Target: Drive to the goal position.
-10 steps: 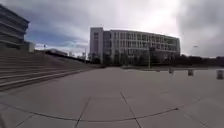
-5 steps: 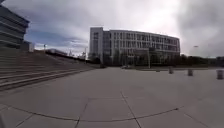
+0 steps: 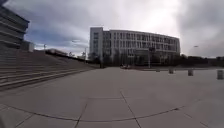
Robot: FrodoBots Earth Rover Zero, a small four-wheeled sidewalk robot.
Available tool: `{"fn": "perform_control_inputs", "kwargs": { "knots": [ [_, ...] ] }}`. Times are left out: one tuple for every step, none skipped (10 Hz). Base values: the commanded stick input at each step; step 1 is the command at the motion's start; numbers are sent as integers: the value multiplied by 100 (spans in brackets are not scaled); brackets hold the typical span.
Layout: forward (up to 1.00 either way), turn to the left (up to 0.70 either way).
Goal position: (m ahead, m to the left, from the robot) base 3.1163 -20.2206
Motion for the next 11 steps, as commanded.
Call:
{"fn": "perform_control_inputs", "kwargs": {
  "knots": [
    [70, -32],
    [70, -33],
    [70, -33],
    [70, -33],
    [70, -33],
    [66, -7],
    [4, 0],
    [4, 0],
    [4, 0],
    [-33, 0],
    [-70, 0]
  ]
}}
